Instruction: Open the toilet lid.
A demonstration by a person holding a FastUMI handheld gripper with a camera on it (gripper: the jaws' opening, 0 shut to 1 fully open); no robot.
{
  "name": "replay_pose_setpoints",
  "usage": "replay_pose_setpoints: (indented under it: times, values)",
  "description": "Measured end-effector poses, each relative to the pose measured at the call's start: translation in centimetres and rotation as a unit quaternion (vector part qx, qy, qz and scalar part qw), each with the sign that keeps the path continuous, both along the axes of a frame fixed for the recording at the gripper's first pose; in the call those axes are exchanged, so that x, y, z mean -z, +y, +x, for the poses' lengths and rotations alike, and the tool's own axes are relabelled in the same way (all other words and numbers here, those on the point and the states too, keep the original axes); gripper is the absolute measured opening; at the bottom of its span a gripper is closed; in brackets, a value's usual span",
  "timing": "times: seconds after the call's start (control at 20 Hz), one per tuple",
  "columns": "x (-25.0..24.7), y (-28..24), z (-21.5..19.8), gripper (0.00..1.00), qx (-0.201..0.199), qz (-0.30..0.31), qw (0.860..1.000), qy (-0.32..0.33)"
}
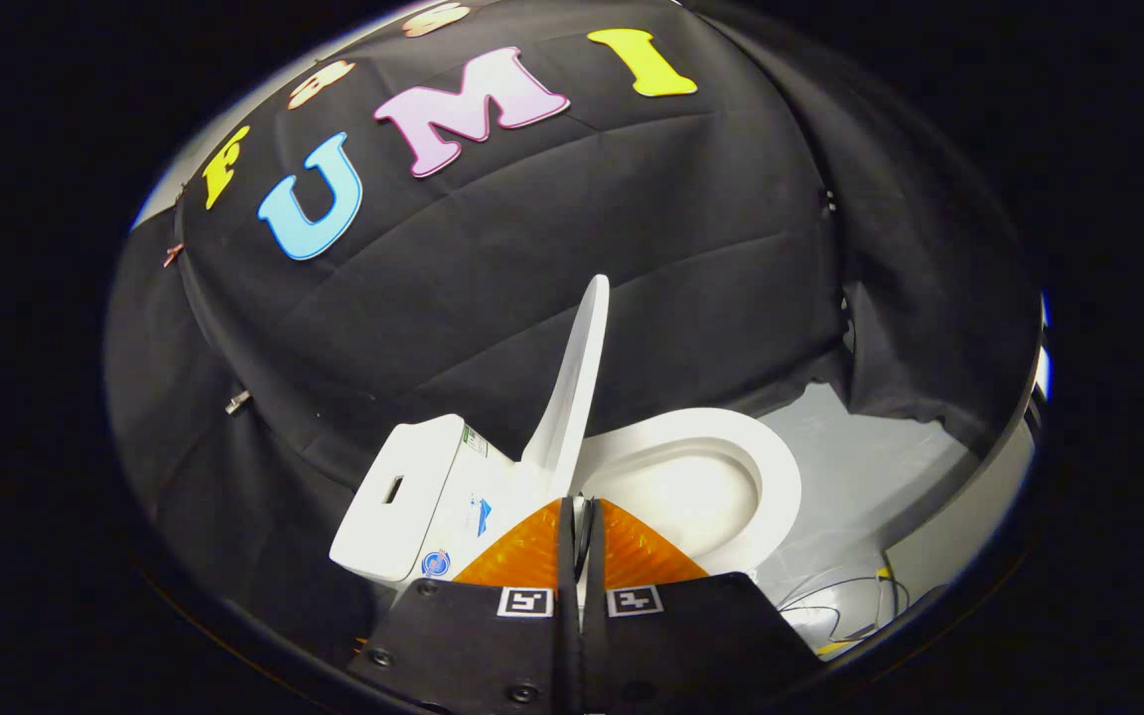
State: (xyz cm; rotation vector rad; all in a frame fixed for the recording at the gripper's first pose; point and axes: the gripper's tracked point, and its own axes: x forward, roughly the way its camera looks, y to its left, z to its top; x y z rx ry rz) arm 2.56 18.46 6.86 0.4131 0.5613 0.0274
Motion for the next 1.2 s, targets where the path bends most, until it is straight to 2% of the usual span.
replay_pose_setpoints:
  times: [0.6,1.2]
  values:
    - [-5.1,9.3,0.5,0.05,0.004,-0.127,0.992,-0.016]
    - [-7.4,17.7,0.6,0.05,0.017,-0.225,0.974,-0.035]
